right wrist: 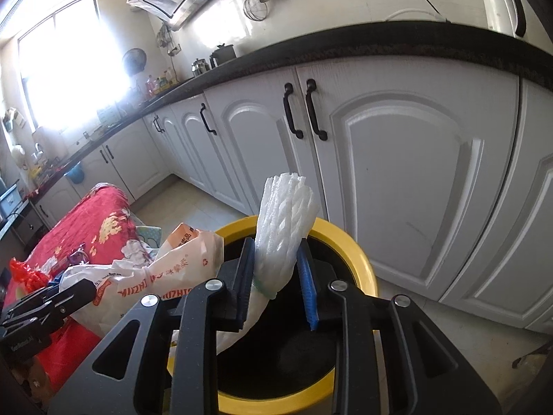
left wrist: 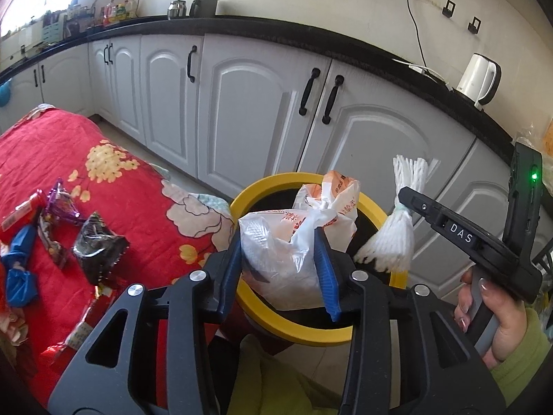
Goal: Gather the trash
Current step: 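Carry the white bag and foam net over the yellow bin and release both, then move both tools back from the bin toward the table, then grasp the green knitted pouch with the left tool while the right tool grasps the black snack bag, then carry the green pouch and black snack bag to the yellow bin and release them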
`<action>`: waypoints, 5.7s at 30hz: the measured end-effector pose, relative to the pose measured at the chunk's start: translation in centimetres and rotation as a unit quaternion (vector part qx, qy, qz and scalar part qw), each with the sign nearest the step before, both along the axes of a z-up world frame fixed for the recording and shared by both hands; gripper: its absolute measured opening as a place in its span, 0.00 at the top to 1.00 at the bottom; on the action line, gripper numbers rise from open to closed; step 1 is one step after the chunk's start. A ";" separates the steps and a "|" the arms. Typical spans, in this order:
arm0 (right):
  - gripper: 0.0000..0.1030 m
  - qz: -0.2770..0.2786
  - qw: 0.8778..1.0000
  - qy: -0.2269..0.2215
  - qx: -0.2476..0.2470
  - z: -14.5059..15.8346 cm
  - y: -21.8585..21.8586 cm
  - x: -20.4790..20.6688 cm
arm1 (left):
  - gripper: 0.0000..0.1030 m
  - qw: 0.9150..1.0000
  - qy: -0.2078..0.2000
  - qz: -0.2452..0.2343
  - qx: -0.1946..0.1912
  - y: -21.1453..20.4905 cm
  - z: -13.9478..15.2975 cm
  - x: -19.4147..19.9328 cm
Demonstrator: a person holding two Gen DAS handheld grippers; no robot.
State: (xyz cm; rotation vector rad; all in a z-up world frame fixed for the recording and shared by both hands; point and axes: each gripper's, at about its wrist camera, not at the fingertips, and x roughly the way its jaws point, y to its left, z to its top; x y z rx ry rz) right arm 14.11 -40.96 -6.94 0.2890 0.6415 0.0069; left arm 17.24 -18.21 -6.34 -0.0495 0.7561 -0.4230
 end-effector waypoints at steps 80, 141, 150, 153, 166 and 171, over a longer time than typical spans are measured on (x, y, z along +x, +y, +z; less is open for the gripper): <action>0.18 0.276 0.957 -0.073 -0.048 7.5 24.0 -3.7 | 0.11 0.947 -0.099 0.303 -0.038 24.8 7.6 -8.5; 0.55 0.294 0.953 0.069 -0.010 -0.7 25.8 5.9 | 0.48 0.895 0.077 0.401 -0.182 32.3 -1.2 -8.8; 0.55 0.296 0.954 0.048 0.007 1.0 24.6 4.3 | 0.48 0.906 0.069 0.379 -0.174 31.1 1.0 -10.0; 0.55 0.294 0.955 0.045 0.013 1.4 24.2 4.1 | 0.48 0.914 0.073 0.359 -0.173 30.1 1.6 -10.0; 0.55 0.277 0.960 0.028 0.025 2.8 21.7 3.1 | 0.48 0.924 0.134 0.312 -0.177 26.7 -0.8 -9.8; 0.55 0.271 0.962 0.022 0.021 3.3 20.4 2.5 | 0.48 0.940 0.112 0.282 -0.159 24.0 0.3 -9.5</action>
